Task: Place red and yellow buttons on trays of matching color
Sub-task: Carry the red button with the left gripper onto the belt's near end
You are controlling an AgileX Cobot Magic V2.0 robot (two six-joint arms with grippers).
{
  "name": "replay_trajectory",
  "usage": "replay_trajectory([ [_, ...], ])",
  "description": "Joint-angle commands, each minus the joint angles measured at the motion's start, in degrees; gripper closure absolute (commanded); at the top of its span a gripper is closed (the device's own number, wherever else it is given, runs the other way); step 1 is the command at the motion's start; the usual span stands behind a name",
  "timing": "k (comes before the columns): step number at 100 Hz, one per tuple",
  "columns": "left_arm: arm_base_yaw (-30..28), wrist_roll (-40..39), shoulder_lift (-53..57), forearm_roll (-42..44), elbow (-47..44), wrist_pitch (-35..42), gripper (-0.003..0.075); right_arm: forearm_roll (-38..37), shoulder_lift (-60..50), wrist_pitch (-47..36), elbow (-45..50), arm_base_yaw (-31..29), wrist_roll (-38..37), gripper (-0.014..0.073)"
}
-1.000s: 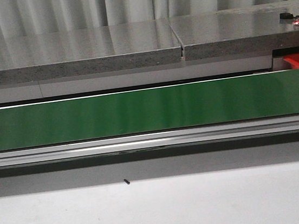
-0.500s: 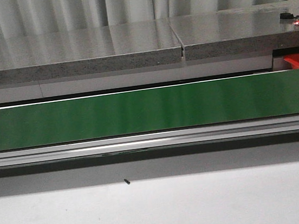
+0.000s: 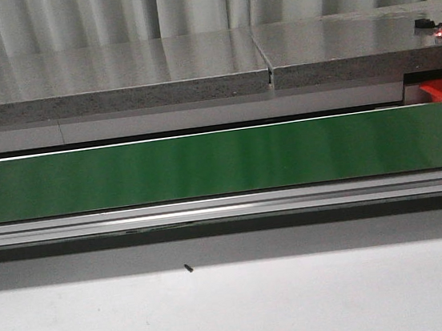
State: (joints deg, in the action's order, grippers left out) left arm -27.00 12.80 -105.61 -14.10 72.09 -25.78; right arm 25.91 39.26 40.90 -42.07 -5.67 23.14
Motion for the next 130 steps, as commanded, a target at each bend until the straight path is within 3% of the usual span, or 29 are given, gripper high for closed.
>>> replay_trajectory([
  [1,0.6,-0.5,6.7,-2.1,1.8,0.8,0.0733,0.9,-0.2,-3.2,-1.6,0.0,0.5,0.0662],
  [19,2.6,-0.5,14.0,-3.9,1.3,-5.2,0.0733,0.9,-0.2,-3.2,-1.6,0.0,0.5,0.0662],
  [40,6.9,-0.5,21.5,-5.0,-3.8,-6.0,0.0733,0.9,-0.2,-3.2,-1.6,0.0,0.5,0.0662],
  [76,12.2,0.6,23.4,-5.0,-9.2,-2.8,0.0733,0.9,-0.2,-3.1,-1.6,0.0,0.5,0.0662],
  [130,12.3,0.6,23.2,-4.4,-15.5,3.5,0.0732,0.9,-0.2,-3.0,-1.6,0.0,0.5,0.0662],
])
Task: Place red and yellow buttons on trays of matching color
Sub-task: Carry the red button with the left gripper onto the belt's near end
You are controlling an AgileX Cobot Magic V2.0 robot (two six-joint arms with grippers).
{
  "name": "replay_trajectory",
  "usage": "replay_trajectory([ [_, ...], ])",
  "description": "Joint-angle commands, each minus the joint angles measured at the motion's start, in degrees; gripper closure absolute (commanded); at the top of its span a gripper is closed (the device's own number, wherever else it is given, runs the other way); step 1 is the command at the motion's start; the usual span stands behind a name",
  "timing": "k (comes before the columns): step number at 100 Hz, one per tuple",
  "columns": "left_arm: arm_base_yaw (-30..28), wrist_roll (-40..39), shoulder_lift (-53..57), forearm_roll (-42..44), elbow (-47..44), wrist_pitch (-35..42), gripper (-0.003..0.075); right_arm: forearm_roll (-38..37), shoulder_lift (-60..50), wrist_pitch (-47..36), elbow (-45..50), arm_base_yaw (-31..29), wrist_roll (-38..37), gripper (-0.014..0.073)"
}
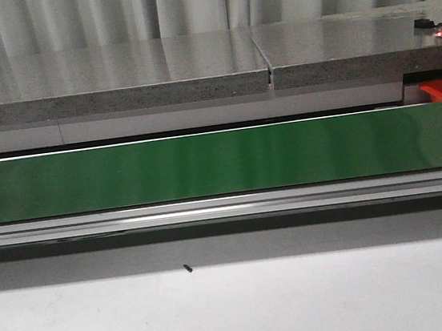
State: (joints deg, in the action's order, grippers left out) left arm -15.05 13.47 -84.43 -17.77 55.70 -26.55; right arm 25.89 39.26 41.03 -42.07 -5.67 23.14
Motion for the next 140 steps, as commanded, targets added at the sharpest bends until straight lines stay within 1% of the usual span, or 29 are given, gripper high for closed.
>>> replay_trajectory([
  [1,0.3,-0.1,1.9,-0.8,0.9,4.4,0.0732,1.0,-0.2,-3.1,-1.6,0.0,0.5,0.0662],
  [32,0.3,-0.1,0.1,-0.9,0.8,3.7,0.0726,1.0,-0.2,-3.1,-1.6,0.0,0.5,0.0662],
  [37,0.3,-0.1,0.1,-1.0,0.8,3.7,0.071,1.0,-0.2,-3.1,-1.6,0.0,0.5,0.0662],
  [42,0.3,-0.1,0.1,-1.2,0.8,3.7,0.0671,1.0,-0.2,-3.1,-1.6,0.0,0.5,0.0662],
  [48,0.3,-0.1,0.1,-1.3,0.8,3.7,0.0584,1.0,-0.2,-3.1,-1.6,0.0,0.5,0.0662],
  [51,0.3,-0.1,0.1,-1.3,0.8,3.7,0.0519,1.0,-0.2,-3.1,-1.6,0.0,0.5,0.0662],
  [53,0.3,-0.1,0.1,-1.3,0.8,3.7,0.0489,1.0,-0.2,-3.1,-1.6,0.0,0.5,0.0662],
  [56,0.3,-0.1,0.1,-1.3,0.9,3.7,0.0405,1.0,-0.2,-3.1,-1.6,0.0,0.5,0.0662],
  [58,0.3,-0.1,0.1,-1.3,0.9,3.8,0.037,1.0,-0.2,-3.1,-1.6,0.0,0.5,0.0662],
  [63,0.5,-0.1,0.1,-1.3,1.0,4.2,0.0229,1.0,-0.2,-3.1,-1.6,0.0,0.5,0.0662],
  [65,0.6,-0.1,0.1,-1.5,1.0,4.4,0.0195,1.0,-0.2,-3.1,-1.6,0.0,0.5,0.0662],
  [67,0.8,-0.1,0.1,-1.5,1.0,4.6,0.0136,1.0,-0.2,-3.1,-1.6,0.0,0.5,0.0662],
  [74,1.0,-0.1,0.1,-1.9,1.0,4.8,0.0036,1.0,-0.2,-3.1,-1.6,0.0,0.5,0.0662],
  [76,1.1,-0.1,0.1,-1.9,1.0,4.8,0.0027,1.0,-0.2,-3.1,-1.6,0.0,0.5,0.0662],
  [81,1.5,-0.1,0.4,-1.9,1.0,5.1,0.0024,1.0,-0.2,-3.1,-1.6,0.0,0.5,0.0662],
  [95,1.9,-0.1,1.9,-2.1,1.0,5.9,0.0064,1.0,-0.2,-3.1,-1.6,0.0,0.5,0.0662],
  [115,1.1,-0.1,5.3,-1.7,2.3,6.5,0.0066,1.0,-0.2,-3.1,-1.6,0.0,0.5,0.0662],
  [127,-1.5,-0.1,5.7,-1.6,5.3,4.6,0.0066,1.0,-0.2,-3.1,-1.6,0.0,0.5,0.0662],
  [140,-6.2,-0.1,5.6,-1.7,9.1,2.0,0.0066,1.0,-0.2,-3.1,-1.6,0.0,0.5,0.0662],
])
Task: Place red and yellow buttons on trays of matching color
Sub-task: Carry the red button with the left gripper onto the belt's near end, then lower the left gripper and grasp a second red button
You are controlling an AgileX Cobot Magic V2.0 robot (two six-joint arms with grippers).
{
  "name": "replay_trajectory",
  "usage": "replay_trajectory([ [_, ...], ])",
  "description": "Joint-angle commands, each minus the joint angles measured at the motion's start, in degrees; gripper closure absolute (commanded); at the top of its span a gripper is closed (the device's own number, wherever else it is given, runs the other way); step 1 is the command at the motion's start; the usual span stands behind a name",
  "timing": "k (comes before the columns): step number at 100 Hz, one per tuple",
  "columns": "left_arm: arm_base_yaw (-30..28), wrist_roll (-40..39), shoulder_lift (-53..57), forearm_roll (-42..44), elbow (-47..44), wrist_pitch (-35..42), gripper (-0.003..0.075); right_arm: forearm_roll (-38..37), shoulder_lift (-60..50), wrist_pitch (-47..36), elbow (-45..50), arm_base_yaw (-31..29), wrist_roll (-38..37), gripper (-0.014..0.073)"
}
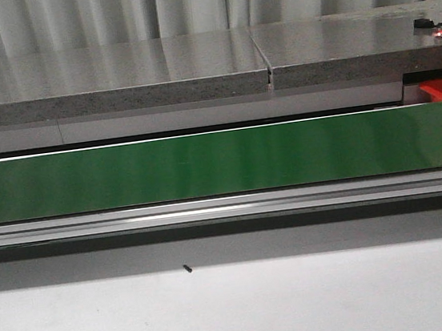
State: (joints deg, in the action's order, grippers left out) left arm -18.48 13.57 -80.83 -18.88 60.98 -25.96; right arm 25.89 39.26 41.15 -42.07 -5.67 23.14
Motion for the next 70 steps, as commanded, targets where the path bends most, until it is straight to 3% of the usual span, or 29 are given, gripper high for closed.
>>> replay_trajectory([
  [1,-3.1,-0.2,2.0,-0.5,3.9,1.4,0.0066,1.0,-0.2,-3.2,-1.6,0.0,0.5,0.0662],
  [30,-14.4,-0.7,-1.4,-0.5,8.1,0.9,0.0066,1.0,-0.2,-3.2,-1.6,0.0,0.5,0.0662],
  [70,-18.8,-0.7,-12.8,0.5,8.8,4.2,0.0069,1.0,-0.2,-3.2,-1.6,0.0,0.5,0.0662],
])
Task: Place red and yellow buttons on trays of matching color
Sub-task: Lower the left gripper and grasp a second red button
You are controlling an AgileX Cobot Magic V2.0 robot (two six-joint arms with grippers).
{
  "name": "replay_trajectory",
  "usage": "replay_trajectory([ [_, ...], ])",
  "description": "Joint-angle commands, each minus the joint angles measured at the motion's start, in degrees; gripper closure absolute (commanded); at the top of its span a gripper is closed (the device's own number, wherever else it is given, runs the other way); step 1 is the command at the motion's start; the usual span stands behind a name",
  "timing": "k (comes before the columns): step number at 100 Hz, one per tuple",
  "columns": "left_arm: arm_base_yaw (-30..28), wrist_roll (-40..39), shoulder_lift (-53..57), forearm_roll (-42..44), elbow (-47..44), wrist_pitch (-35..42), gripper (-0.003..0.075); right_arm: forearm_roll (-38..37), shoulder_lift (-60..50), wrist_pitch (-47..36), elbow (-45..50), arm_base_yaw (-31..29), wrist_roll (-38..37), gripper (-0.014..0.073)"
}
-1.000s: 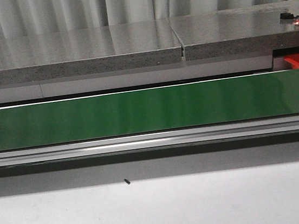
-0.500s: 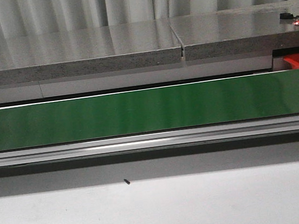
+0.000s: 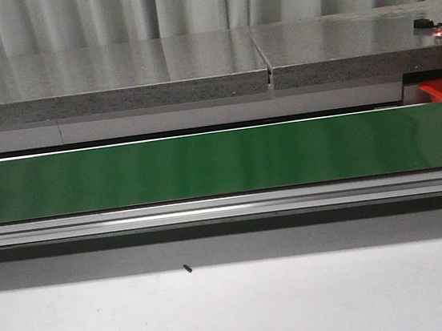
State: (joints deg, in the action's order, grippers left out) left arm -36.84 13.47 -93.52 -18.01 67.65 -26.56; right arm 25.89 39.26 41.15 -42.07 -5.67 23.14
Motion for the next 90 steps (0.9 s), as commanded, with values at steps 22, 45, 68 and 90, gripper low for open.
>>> replay_trajectory([
  [22,-0.5,-0.6,-7.5,-0.1,5.2,4.8,0.0069,1.0,-0.2,-3.2,-1.6,0.0,0.5,0.0662],
  [45,-0.5,-0.6,-13.8,0.2,11.3,3.1,0.0069,1.0,-0.2,-3.2,-1.6,0.0,0.5,0.0662],
  [68,-0.5,-0.5,-17.8,0.4,15.9,0.9,0.0069,1.0,-0.2,-3.2,-1.6,0.0,0.5,0.0662],
  [90,-0.2,-0.4,-19.6,0.5,17.0,0.2,0.0073,1.0,-0.2,-3.2,-1.6,0.0,0.5,0.0662],
])
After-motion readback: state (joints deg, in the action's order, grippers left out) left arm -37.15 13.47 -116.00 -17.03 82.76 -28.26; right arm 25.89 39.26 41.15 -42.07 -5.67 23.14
